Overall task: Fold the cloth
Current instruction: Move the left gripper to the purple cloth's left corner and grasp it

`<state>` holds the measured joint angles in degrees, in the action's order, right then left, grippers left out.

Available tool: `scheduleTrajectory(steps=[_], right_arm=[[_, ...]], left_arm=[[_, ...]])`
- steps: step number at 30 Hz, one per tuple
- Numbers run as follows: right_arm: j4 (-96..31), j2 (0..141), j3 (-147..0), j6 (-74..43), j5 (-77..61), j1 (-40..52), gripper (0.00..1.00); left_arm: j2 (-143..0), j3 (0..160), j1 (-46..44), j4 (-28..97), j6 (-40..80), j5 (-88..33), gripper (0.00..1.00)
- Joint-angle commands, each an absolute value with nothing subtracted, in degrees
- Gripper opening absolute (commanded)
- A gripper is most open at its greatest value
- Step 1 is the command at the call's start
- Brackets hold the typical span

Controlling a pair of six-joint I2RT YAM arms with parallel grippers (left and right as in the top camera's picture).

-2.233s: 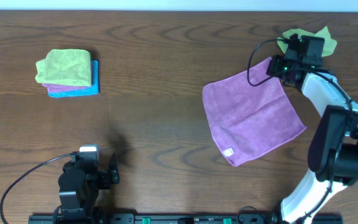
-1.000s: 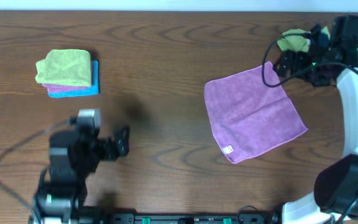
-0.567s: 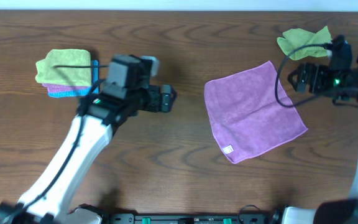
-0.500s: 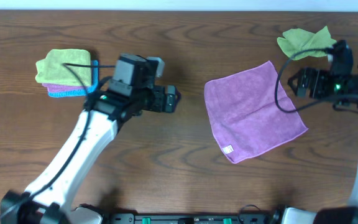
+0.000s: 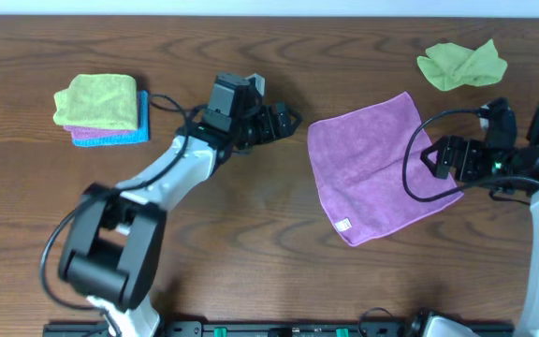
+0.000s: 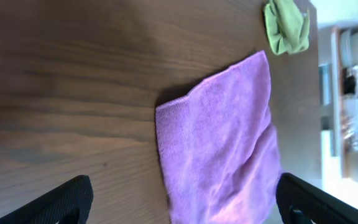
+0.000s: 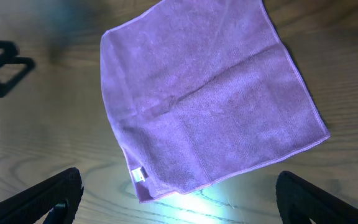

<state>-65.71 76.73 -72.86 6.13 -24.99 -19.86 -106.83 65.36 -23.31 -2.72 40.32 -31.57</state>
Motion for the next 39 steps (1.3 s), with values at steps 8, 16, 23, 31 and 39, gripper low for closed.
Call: scheduleTrajectory(steps=[8,16,23,31,39], right_arm=[[-65.8,76.0,-72.5,6.9,-26.6,-20.3,0.99],[-65.7,76.0,-72.5,6.7,-27.5,-20.3,0.99],[-65.6,76.0,-72.5,6.2,-27.7,-20.3,0.99],[-65.6,76.0,-72.5,5.8,-28.8,-20.3,0.99],[-65.8,76.0,-72.5,5.8,-28.8,-20.3,0.99]], left_arm=[[-116.0,70.2,-23.6,-11.2,55.5,-37.8,0.96],[-121.3,76.6,-24.6,-9.8,55.5,-38.8,0.96],[-122.9,76.8,-25.4,-9.0,55.3,-38.8,0.96],[-124.4,76.8,-28.0,-9.2,55.3,-38.4,0.96],[-125.1,76.8,-28.6,-9.3,55.3,-36.1,0.87]])
